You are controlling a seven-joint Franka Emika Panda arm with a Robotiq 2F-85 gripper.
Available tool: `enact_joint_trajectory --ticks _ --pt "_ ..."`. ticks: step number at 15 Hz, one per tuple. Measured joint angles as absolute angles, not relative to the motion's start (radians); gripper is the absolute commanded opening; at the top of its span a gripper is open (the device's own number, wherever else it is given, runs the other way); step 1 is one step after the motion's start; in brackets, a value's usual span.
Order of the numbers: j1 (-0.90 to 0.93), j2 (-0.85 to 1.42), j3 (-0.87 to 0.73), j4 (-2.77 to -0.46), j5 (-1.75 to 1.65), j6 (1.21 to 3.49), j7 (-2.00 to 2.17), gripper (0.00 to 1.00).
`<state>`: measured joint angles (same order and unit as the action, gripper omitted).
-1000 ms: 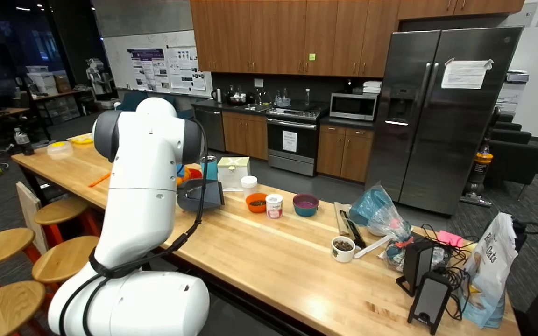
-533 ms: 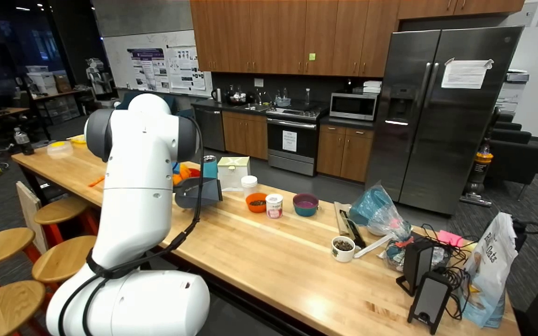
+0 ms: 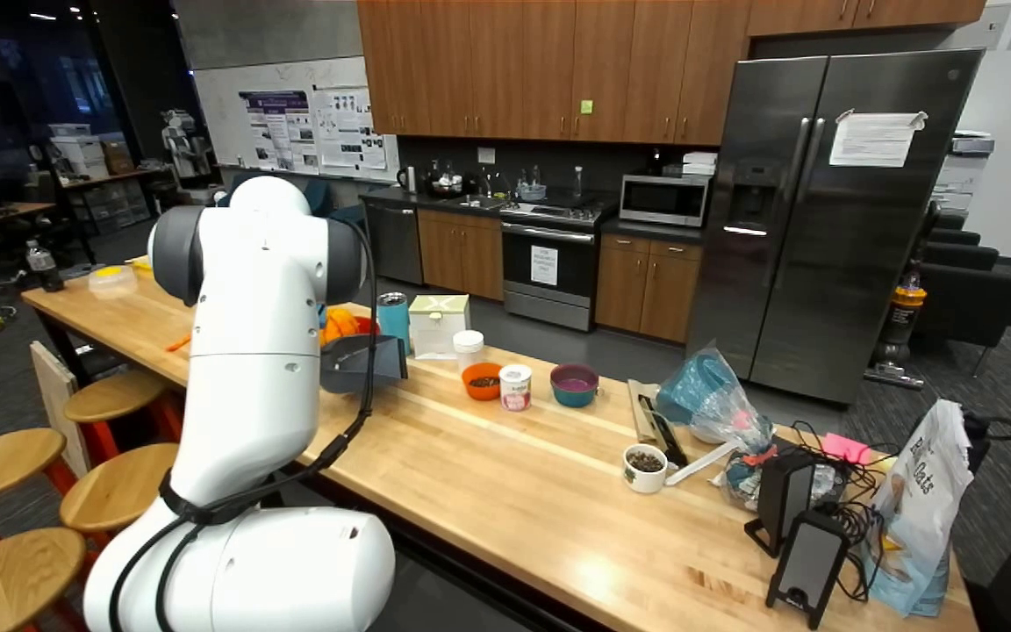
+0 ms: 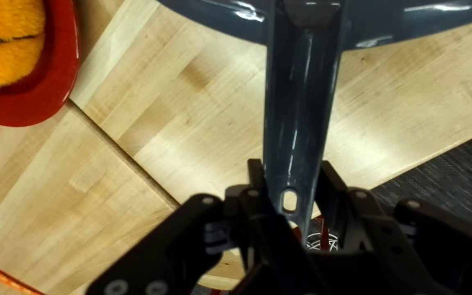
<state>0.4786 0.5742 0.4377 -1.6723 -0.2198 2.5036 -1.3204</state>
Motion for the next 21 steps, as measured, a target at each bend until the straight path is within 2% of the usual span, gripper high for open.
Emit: enact_joint_trajectory --ticks 10,21 --pt "0.505 0.565 0.436 -1.694 -0.237 2.48 -1.23 0.09" --pt "0.504 0.426 0.414 -1.758 -0.316 2.354 -1.09 0.09"
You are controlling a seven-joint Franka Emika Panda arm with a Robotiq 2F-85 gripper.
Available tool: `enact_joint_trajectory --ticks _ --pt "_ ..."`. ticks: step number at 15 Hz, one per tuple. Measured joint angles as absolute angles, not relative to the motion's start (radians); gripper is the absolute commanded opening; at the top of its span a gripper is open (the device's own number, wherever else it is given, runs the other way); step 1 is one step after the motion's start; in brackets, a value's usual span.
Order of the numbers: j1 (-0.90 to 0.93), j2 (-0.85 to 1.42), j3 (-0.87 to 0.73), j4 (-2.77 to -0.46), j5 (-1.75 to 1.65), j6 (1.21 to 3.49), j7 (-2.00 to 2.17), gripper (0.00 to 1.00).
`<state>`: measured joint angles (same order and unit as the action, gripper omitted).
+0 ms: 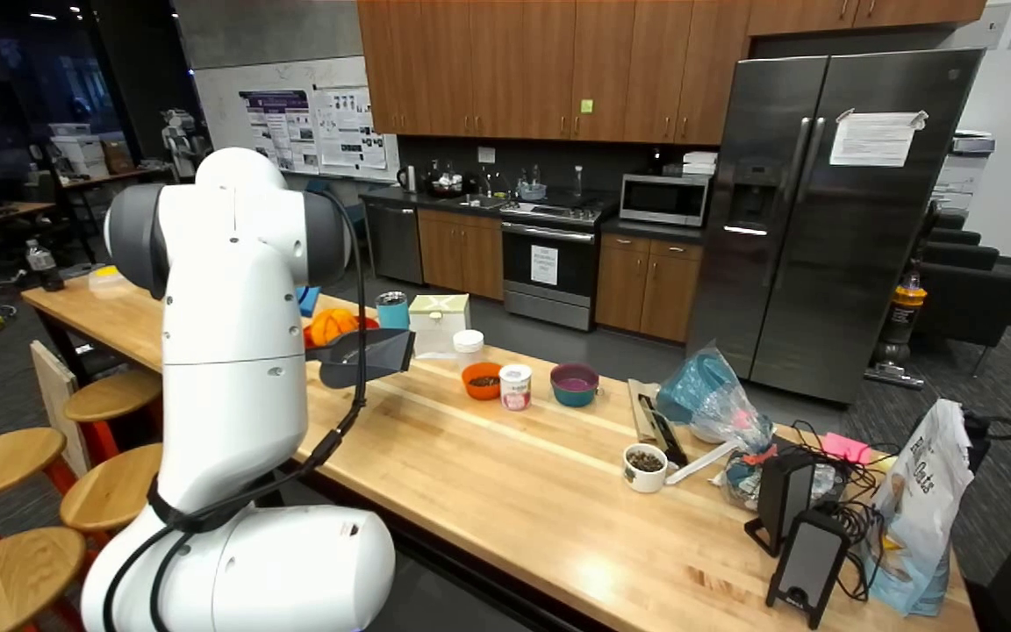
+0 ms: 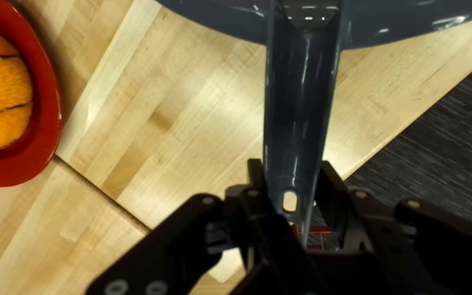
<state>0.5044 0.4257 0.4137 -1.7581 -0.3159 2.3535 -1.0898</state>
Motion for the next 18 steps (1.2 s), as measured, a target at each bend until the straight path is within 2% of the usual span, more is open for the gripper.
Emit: enact_joint_trajectory --ticks 9,18 --pt "0.471 0.318 0.394 -1.862 -0.34 2.363 -0.982 0.09" --pt "0.348 0.218 0.39 -2.008 -0.332 2.495 -0.999 0.09"
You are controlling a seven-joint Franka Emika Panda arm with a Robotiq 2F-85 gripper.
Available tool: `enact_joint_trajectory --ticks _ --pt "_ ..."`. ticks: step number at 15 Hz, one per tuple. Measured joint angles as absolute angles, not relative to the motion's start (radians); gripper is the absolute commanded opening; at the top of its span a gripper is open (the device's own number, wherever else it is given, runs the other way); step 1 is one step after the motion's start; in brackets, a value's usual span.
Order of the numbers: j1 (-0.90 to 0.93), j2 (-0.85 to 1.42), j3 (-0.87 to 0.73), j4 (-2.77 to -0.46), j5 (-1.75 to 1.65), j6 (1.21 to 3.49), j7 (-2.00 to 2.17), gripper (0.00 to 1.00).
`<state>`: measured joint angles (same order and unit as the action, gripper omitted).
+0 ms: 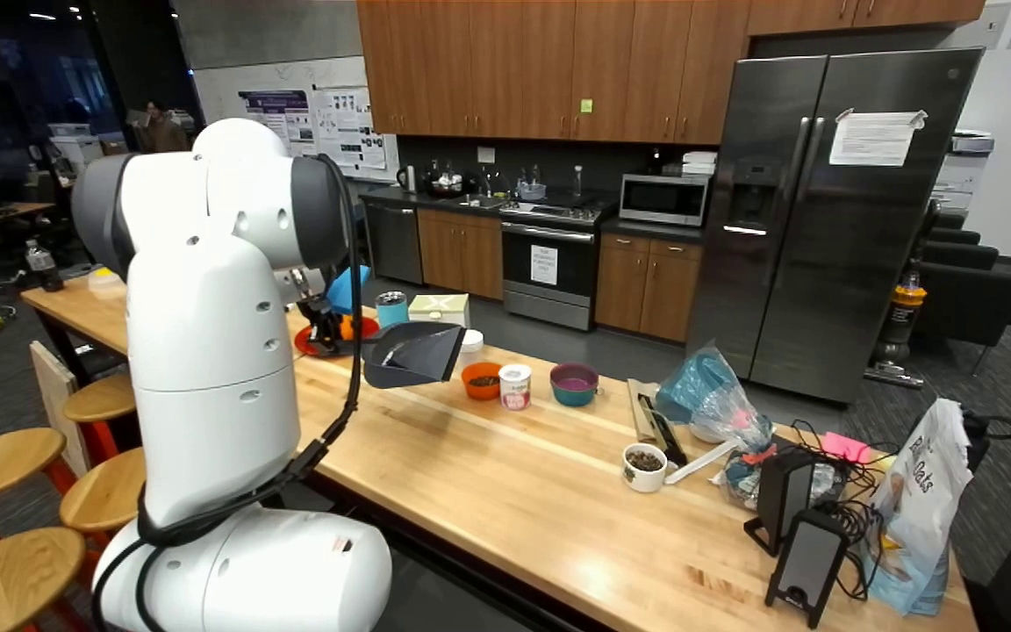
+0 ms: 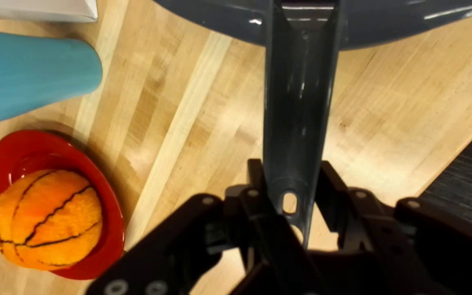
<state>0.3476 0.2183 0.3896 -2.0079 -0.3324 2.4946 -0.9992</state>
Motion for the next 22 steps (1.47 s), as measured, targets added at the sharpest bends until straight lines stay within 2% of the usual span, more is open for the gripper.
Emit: enact_joint_trajectory --ticks 12,22 --pt "0.298 0.076 0.343 -2.169 -0.331 2.634 -1.006 0.09" --pt "0.301 0.051 0.337 -2.241 -0.325 2.741 -1.043 0.09"
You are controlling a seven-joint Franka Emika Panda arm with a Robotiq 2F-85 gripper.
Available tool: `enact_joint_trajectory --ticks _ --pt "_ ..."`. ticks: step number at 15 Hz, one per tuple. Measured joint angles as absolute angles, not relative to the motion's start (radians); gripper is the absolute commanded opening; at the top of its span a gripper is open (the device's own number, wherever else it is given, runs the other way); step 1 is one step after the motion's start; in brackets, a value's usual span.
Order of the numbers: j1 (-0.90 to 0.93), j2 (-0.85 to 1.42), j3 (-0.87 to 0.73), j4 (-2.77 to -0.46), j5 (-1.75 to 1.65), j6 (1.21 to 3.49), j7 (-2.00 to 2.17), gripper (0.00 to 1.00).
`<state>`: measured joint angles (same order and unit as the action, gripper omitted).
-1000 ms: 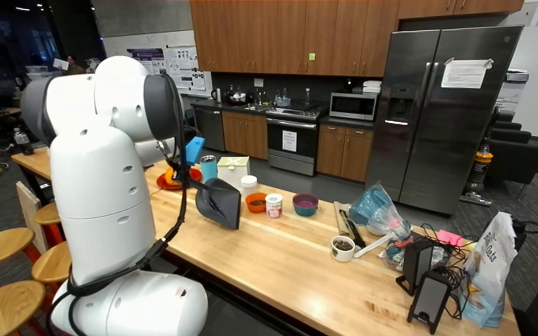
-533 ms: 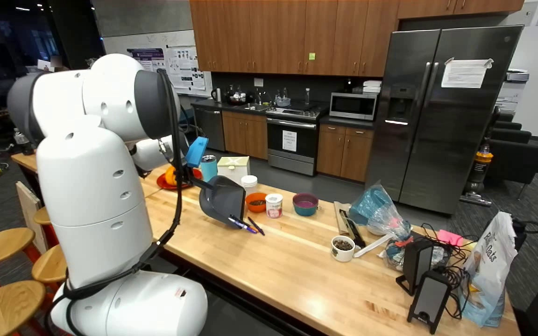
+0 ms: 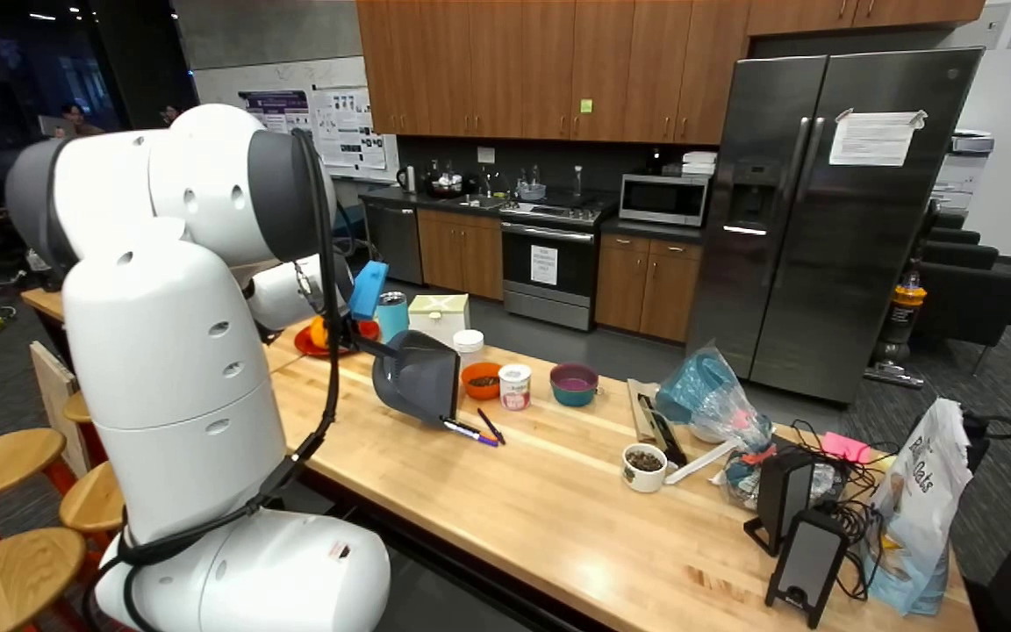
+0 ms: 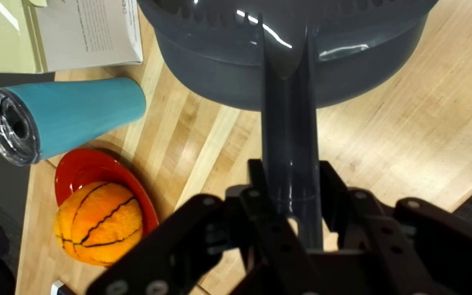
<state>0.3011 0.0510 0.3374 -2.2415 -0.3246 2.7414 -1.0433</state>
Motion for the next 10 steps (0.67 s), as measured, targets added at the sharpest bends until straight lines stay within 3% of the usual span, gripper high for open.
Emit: enact_joint_trajectory --ticks 10 --pt "0.306 0.133 0.421 -2.235 -0.202 2.814 -1.312 0.09"
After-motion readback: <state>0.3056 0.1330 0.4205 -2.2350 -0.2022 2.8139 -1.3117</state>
